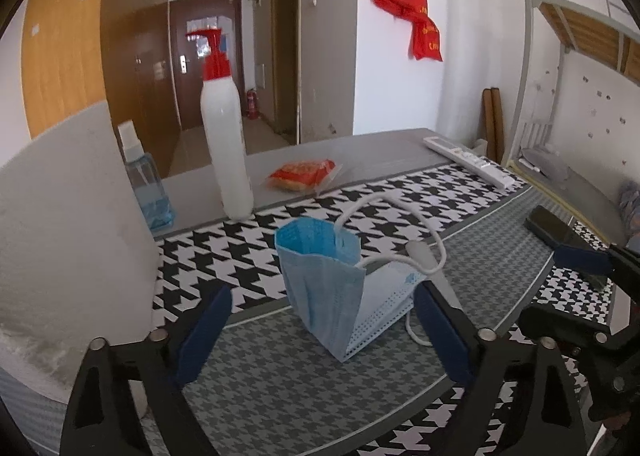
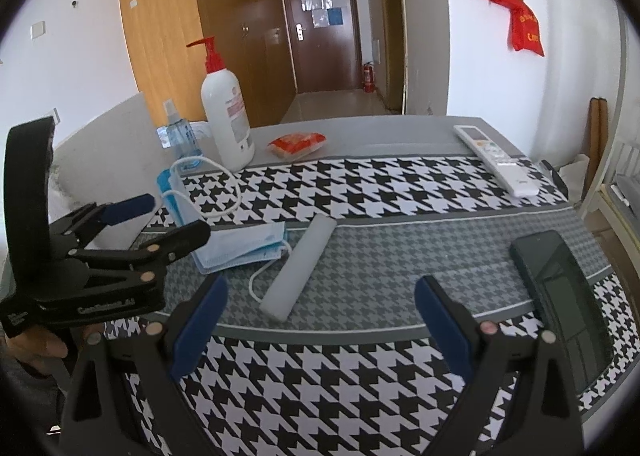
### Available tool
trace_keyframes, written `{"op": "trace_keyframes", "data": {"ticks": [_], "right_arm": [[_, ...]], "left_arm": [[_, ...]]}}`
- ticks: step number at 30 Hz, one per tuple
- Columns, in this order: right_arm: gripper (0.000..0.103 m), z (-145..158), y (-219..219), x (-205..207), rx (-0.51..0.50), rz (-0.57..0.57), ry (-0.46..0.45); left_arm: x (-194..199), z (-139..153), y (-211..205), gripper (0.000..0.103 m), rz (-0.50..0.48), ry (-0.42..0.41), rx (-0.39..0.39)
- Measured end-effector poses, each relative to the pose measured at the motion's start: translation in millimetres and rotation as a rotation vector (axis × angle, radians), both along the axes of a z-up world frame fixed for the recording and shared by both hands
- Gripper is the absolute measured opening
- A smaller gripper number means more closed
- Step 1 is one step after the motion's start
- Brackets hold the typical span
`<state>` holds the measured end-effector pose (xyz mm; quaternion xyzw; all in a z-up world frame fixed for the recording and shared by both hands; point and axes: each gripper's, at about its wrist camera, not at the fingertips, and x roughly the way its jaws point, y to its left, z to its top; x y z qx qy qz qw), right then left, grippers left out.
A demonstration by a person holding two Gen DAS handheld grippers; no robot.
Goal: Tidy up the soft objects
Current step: 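Lower the left tool toward the blue mask while the right tool approaches the white foam tube, then close the left gripper on the blue mask while the right gripper grasps the white tube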
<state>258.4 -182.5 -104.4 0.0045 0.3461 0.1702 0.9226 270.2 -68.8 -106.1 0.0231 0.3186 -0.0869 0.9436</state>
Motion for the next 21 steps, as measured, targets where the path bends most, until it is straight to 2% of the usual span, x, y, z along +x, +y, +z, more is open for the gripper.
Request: {"op": "trace_keyframes", "data": {"ticks": [7,9,10,12,16,18,21], "right_arm": [[0.097,-4.7,7.2,9.7,0.004,0.013,0.037],[0.097,-5.8,9.7,12.5,-0.004,0.016,0.044],[0.097,-6.3,11.6,14.2,-0.009,0.019,0.049],[0.097,-7.9,12.9,17.0,-0.011,0.022,0.060],[0.093,-12.3,17.1,24.0,-0.027,0.022,0.084],[0.088,-14.7,18.6,26.2,-0.034,0.025,0.096],[0.081,-19.0,20.3,29.7,-0.036,0.027,0.118]], "left_arm": [[5.6,-7.9,2.5,0.077,0.027,0.031,0.008],[7.8,-9.9,3.3,0.062,0.021,0.052,0.000],[9.0,-10.6,3.6,0.059,0.017,0.061,-0.005],[11.3,-12.2,6.1,0.047,0.029,0.077,-0.009],[13.2,-13.9,7.4,0.041,0.040,0.091,-0.012],[14.0,-14.8,5.9,0.027,0.037,0.094,-0.004],[13.1,-13.8,4.0,0.016,0.045,0.082,0.019]]}}
